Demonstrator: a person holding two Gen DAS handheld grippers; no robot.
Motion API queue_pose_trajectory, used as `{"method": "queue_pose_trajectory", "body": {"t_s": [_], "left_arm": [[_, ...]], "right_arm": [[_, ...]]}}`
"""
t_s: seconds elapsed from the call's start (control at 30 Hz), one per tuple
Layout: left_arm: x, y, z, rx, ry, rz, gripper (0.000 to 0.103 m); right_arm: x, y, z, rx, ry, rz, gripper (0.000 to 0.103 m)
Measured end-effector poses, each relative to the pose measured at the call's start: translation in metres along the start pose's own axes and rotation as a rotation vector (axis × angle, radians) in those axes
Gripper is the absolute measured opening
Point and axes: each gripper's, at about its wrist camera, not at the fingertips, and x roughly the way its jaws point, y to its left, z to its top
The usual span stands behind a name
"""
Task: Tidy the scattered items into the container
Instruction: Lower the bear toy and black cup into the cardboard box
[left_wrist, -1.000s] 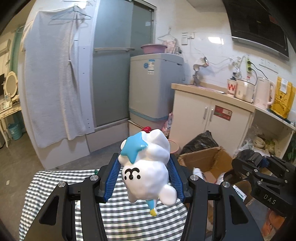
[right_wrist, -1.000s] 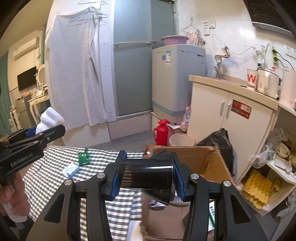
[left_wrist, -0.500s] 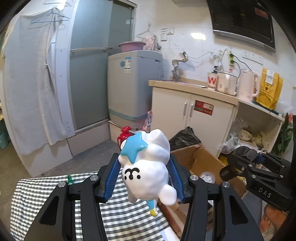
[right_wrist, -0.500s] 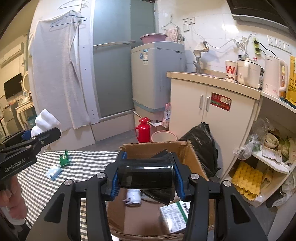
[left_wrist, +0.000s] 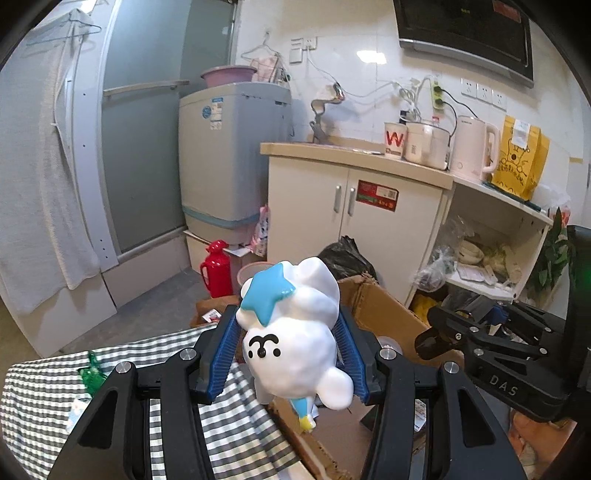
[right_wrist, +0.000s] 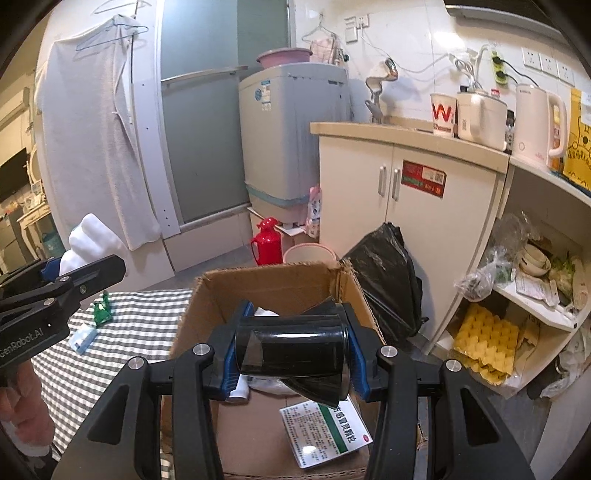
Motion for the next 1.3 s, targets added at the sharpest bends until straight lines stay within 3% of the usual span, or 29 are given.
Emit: {"method": "queue_pose_trajectory", "body": {"t_s": [0.57, 1.3], "left_arm": [[0.089, -0.026, -0.013, 0.006, 0.176, -0.077, 0.053], [0.147, -0.042, -0.035, 0.049, 0.384, -0.107, 0.053]], "right_arm": [[0.063, -0.020, -0.021, -0.023, 0.149, 0.000, 0.046], [0.101, -0.022, -0.047, -0.071, 0.295, 0.005, 0.046]]}}
